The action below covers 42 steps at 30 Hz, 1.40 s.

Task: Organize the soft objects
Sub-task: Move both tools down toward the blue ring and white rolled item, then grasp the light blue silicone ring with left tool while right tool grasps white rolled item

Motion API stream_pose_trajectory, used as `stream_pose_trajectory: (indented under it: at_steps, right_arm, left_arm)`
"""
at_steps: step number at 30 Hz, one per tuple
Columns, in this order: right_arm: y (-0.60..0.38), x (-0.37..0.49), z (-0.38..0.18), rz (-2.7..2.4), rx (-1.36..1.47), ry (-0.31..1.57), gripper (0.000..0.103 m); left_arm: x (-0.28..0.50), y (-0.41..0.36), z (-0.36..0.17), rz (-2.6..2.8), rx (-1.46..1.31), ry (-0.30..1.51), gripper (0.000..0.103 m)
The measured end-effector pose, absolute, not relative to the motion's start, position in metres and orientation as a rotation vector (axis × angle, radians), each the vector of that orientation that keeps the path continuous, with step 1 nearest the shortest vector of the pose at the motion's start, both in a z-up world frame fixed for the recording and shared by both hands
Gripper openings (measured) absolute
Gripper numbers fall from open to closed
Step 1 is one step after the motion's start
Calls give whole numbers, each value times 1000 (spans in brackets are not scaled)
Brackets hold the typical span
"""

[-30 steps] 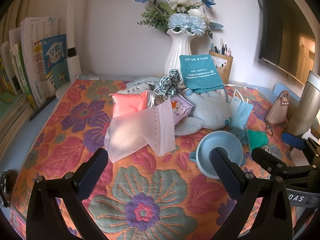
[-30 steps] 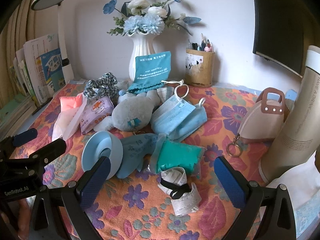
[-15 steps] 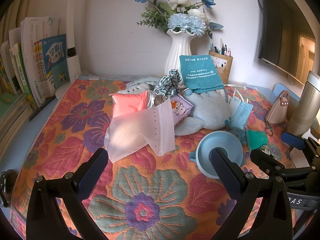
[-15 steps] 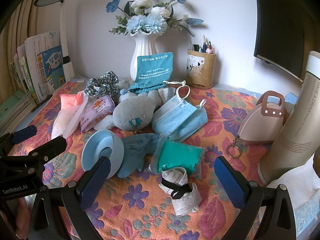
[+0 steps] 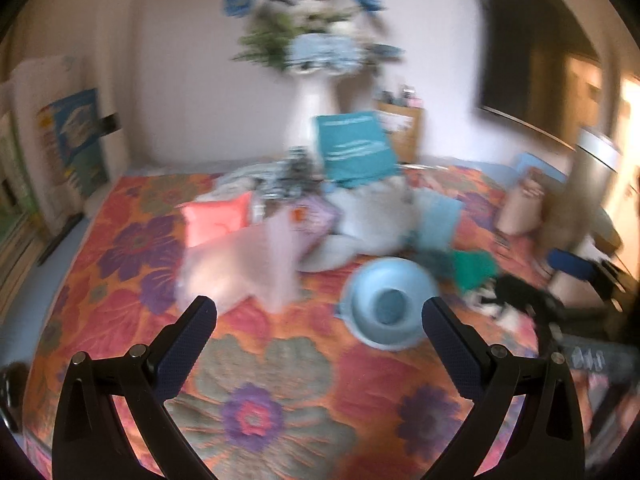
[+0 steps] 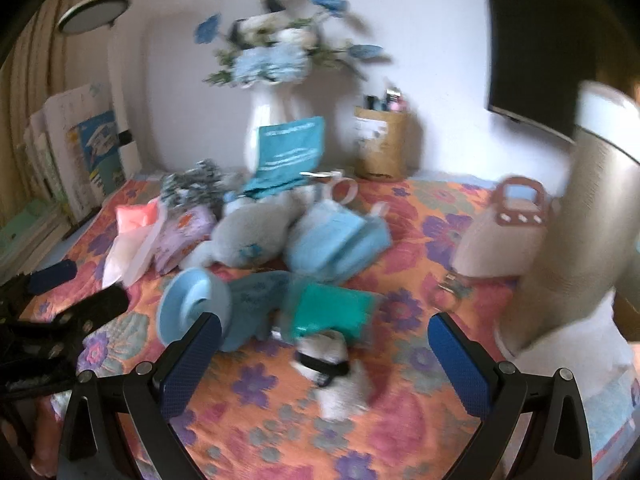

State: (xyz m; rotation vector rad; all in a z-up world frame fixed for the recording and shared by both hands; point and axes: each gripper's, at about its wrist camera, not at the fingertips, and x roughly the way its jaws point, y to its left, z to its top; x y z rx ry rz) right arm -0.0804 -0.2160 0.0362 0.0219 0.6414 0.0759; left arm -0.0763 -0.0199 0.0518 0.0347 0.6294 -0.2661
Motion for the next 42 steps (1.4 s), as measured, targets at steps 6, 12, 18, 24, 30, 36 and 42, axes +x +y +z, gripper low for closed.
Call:
stream_pose_trajectory:
  at_steps: [6,12,18,24,30,36,42]
  right_arm:
    - [-259,-81,32,94,137,713,103]
    - [-254,-75,34,135,62,777,103]
    - [-260,-58,26,151,95,852,94]
    - [-257,-50,25,183,92,876,89]
    - [-236,-51,14,227,37,905,75]
    - [-220,-45,3,215,5,925,40]
    - [-228,-61,12,249,59,907,36]
  left_arm:
    - [-64,-38,52,-390,4,736,102]
    - [-43,-57,37,-410,8,822,101]
    - [-26,-53,24,-424,-59,878,101]
    - [-21,-48,18,-433,-103,918,100]
    - [-14,-52,10,-427,-108,945,69]
    - [-28,-50,21,-451,-102,880,66]
    - [-55,-45,35,-485,-115,818,66]
